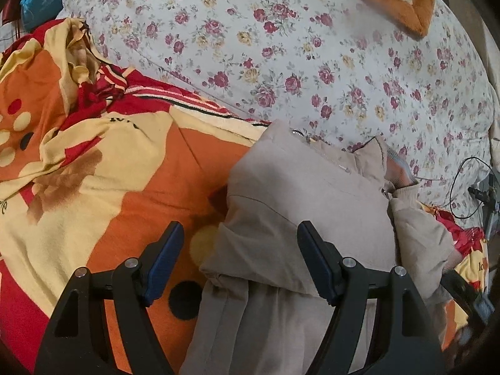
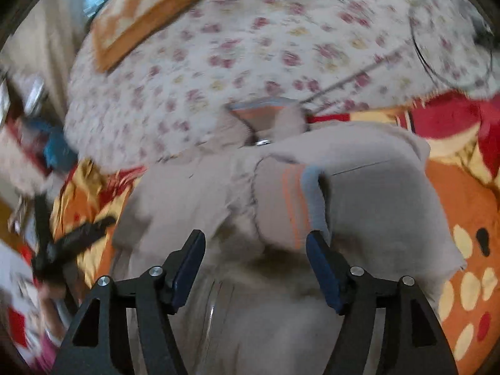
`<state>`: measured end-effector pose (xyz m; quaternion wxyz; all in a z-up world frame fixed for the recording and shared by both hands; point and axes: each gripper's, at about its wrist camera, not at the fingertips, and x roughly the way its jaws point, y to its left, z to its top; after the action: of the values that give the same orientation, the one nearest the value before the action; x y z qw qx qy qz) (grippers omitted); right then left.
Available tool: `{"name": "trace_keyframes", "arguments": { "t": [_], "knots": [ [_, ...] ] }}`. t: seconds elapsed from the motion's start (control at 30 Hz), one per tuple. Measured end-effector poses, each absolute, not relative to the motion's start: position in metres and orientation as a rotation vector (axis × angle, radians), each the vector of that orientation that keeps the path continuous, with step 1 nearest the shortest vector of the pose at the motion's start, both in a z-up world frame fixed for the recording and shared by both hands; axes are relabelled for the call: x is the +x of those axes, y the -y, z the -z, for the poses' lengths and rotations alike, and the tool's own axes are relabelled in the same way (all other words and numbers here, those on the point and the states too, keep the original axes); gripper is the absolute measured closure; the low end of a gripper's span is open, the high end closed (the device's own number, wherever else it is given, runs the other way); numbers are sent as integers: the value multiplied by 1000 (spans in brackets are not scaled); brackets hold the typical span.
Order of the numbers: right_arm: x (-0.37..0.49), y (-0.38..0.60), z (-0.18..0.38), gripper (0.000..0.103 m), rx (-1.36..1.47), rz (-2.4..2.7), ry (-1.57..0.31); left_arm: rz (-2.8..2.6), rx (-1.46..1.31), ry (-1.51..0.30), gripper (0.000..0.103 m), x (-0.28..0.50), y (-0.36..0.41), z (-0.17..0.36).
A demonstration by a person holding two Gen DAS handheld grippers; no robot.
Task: Fold large clothes
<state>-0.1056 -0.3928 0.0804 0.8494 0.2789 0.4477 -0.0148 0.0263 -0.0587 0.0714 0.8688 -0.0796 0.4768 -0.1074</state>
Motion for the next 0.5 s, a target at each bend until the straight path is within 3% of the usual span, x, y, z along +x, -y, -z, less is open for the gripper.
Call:
{"name": "trace_keyframes", "arguments": {
  "t": [0.13, 0.33, 0.4, 0.5],
  "knots": [
    [-66, 375, -77, 33, 647, -60, -930, 234, -191, -987, 29, 28, 53, -78],
    [-40, 331, -131, 35, 693, -352, -771, 211, -273, -982, 28, 34, 30, -82],
    [-53, 338, -141, 33, 591, -252, -759, 207, -291, -992, 28, 35, 27, -82],
    [-82, 378, -128, 21, 530, -11, -774, 211, -288, -986, 28, 34, 30, -84]
  ]
}}
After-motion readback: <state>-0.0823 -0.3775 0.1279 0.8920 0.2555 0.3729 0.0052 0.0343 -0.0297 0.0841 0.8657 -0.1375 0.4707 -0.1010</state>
